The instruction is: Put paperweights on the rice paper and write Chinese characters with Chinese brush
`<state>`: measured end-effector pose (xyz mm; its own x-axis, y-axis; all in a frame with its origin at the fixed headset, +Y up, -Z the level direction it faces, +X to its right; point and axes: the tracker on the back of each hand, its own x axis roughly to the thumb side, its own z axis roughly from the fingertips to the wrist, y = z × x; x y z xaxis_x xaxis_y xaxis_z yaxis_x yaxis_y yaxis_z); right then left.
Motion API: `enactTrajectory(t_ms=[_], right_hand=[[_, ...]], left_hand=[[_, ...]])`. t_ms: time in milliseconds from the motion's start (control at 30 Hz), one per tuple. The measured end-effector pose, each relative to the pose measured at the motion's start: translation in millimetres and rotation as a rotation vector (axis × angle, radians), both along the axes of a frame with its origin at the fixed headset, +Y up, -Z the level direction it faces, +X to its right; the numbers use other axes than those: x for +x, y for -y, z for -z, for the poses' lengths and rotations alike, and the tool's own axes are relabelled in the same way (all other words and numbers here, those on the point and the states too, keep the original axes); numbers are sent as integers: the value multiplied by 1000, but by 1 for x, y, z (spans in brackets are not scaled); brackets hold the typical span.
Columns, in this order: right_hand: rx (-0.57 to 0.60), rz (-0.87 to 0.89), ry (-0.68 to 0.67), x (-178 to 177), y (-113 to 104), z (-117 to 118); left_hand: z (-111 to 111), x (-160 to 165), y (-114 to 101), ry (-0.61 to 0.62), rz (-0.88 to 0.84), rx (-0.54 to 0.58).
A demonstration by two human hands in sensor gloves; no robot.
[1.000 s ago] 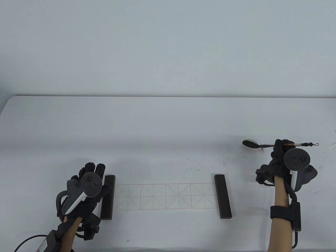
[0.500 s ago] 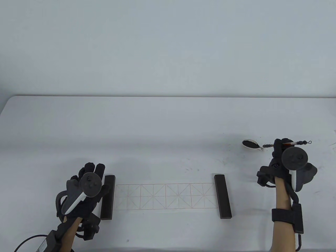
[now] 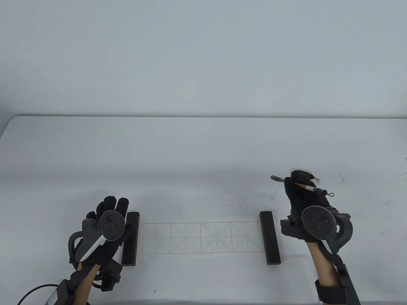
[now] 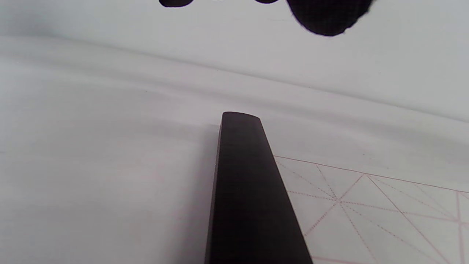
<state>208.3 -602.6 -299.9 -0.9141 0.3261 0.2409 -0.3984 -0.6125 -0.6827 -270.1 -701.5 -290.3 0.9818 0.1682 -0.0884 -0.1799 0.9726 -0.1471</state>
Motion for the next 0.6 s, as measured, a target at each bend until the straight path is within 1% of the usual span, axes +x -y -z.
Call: enactTrajectory(t_ms=[200, 333, 400, 600], right_hand=[[27, -75, -180, -68, 3, -18], [33, -111, -300, -115, 12, -28], [33, -142, -340, -138, 18, -32], [46, -176, -399, -186, 27, -41]], left_hand=[[0, -1, 0, -2, -6, 3], [0, -1, 0, -5, -10, 0], [0, -1, 0, -5, -13, -1], [0, -1, 0, -3, -4, 0]])
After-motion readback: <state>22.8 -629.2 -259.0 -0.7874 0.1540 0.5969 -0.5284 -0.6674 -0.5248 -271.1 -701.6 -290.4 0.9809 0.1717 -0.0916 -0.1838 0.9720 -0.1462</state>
